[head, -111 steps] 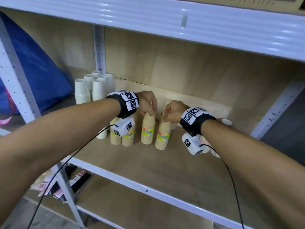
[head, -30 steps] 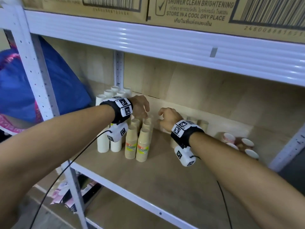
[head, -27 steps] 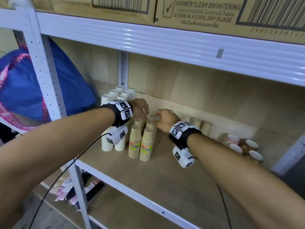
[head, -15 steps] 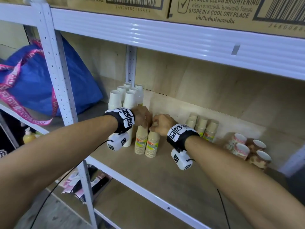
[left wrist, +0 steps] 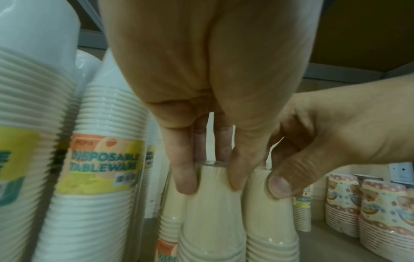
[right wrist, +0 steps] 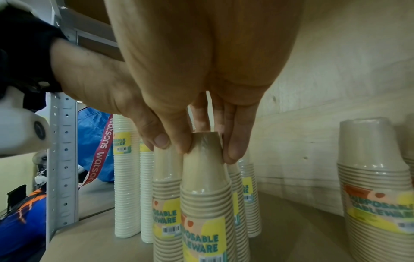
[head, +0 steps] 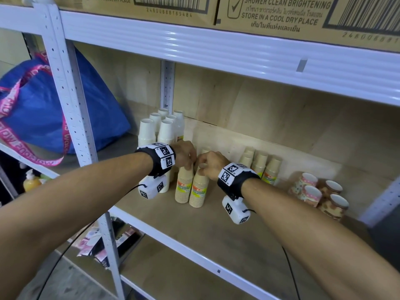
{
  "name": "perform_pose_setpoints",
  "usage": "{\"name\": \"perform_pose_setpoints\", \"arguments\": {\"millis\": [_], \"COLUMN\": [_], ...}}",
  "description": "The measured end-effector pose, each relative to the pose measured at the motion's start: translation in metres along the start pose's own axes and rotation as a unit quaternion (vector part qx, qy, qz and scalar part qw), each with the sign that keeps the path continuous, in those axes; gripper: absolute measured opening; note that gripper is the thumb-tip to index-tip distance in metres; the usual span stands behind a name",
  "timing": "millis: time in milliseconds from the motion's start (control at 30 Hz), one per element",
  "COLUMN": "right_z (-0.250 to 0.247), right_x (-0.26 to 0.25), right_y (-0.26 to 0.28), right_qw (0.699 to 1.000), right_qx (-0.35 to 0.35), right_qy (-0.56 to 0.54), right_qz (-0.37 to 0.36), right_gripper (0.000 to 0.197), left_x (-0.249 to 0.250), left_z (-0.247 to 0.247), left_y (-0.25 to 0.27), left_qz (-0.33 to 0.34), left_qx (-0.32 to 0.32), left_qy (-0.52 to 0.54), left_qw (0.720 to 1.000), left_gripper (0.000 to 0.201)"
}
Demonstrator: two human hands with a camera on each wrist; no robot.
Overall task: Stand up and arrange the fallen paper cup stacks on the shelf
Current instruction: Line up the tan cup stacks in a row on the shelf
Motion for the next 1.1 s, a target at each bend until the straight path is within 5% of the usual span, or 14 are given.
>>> {"name": "perform_pose_setpoints", "arguments": {"millis": [200,667,933,1100], "right_z": [-0.019,-0.081,-0.101,-0.106], "right_x": [0.014,0.105,0.157,0.183], "right_y": [0.013,0.059,0.079,0.077], "right_qw": [1.0,0.991,0.982,0.979], "right_qx": [-0.006,0.043,0.057,0.057], "right_qy": [-0.008,0.023,0.054,0.068], "right_qz": [0.012,0.124,0.174,0.184], "right_gripper": [0.027,0.047,0.018,0.017], "left_x": [0.026,0.139,0.189,0.211], "left_z": [-0.005,-0.023,-0.014,-0.01], "left_y": [-0.005,-0.042,-0.068,-0.087], "left_qz": [0.003,0.092,0.133,0.151], "left_qx": [-0.043,-0.011,0.003,0.005], "left_qy": [0.013,0.015,0.031,0.022], "left_qw": [0.999,0.996,0.991,0.988], "left_gripper": [0.033,0.033,0.03,0.036]}}
Point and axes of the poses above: each hand's wrist, its own y-axis away from the middle knuckle, its own z-axis out of the palm, x = y × z, the point moved 8 cm from there along -y, towards the middle knuckle, and after that the axes turned 2 degrees about -z, right-handed, at the moved point
